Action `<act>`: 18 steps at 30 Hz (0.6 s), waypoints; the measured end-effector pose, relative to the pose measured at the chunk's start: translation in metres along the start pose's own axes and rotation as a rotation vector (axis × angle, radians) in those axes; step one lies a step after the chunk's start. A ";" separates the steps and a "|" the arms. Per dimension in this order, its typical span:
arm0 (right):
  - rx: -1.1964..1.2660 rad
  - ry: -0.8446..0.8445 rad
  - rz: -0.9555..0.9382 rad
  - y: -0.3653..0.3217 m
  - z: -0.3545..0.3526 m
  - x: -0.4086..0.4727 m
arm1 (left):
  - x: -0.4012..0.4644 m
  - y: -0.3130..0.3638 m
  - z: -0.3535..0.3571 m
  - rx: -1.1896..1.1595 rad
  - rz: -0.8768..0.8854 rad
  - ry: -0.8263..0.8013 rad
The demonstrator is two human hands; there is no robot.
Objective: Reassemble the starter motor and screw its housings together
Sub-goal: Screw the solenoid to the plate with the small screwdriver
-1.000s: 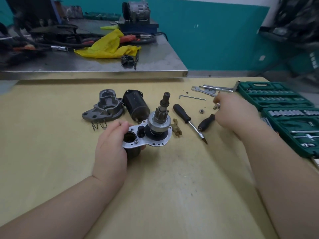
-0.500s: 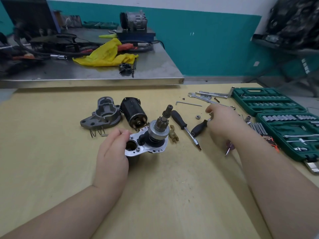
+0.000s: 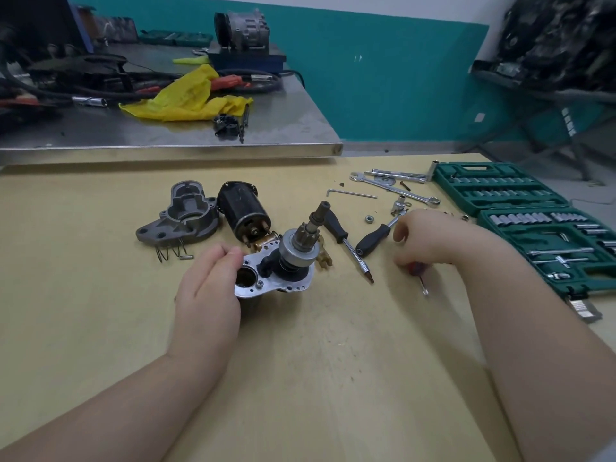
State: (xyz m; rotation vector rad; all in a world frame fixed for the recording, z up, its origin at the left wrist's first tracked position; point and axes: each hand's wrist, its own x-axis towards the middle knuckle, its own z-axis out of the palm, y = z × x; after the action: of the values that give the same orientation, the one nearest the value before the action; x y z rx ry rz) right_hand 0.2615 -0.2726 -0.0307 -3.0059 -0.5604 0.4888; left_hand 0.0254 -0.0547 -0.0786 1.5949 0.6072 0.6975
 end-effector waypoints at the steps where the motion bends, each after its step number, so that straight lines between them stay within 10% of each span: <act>1: -0.011 0.030 -0.009 -0.003 0.001 0.000 | 0.000 0.001 0.000 -0.004 -0.001 -0.003; 11: 0.961 0.735 -0.218 -0.032 -0.011 -0.021 | 0.002 -0.002 0.001 -0.033 -0.020 -0.046; 18: 1.211 0.864 -0.541 -0.087 0.004 -0.068 | 0.011 -0.004 -0.002 -0.018 -0.011 -0.089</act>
State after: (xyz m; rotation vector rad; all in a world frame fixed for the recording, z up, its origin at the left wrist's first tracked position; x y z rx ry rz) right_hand 0.1701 -0.2163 -0.0055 -1.5594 -0.6090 -0.3927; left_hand 0.0310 -0.0446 -0.0814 1.5965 0.5425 0.6193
